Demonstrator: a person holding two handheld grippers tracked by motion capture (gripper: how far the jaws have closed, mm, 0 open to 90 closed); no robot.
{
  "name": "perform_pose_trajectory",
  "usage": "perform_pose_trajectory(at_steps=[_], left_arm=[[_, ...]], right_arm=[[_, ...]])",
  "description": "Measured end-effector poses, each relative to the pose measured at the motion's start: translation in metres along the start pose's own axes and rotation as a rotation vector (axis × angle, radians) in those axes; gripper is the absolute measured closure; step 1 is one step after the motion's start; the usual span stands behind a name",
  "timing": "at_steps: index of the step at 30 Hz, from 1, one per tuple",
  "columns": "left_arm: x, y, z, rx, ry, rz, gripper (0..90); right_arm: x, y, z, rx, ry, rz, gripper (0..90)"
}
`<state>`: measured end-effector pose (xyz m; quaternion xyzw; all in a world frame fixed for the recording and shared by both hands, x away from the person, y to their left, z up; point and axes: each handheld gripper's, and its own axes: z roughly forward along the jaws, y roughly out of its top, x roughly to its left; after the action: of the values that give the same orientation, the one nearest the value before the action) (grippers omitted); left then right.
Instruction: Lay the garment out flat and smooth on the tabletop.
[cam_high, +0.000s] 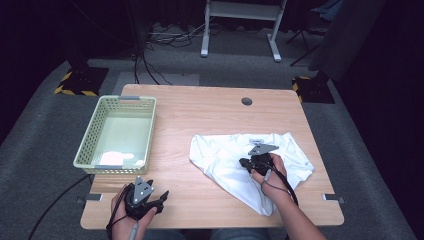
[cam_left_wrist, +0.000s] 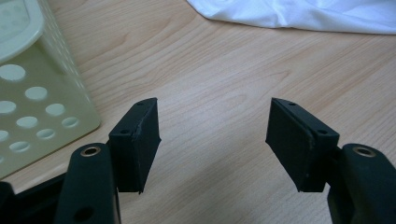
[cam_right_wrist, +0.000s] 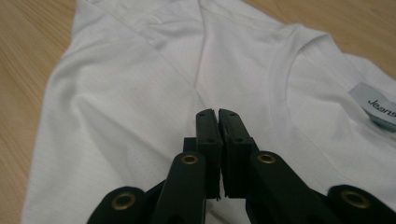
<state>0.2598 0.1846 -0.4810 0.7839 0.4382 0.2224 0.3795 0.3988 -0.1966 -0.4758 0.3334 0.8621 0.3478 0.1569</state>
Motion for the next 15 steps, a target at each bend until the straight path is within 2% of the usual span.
perform_pose_trajectory(at_steps=[6, 9, 15], left_arm=[[0.000, 0.001, 0.000, -0.003, 0.000, 0.000, 34.6], [0.000, 0.001, 0.001, -0.006, -0.002, -0.001, 34.6], [0.000, 0.002, 0.000, -0.007, -0.004, -0.002, 34.6]], right_arm=[[0.021, 0.011, -0.018, -0.059, 0.021, -0.038, 88.1], [0.037, 0.017, -0.025, -0.079, 0.034, -0.076, 88.1], [0.069, 0.023, -0.031, -0.081, 0.092, -0.133, 88.1]])
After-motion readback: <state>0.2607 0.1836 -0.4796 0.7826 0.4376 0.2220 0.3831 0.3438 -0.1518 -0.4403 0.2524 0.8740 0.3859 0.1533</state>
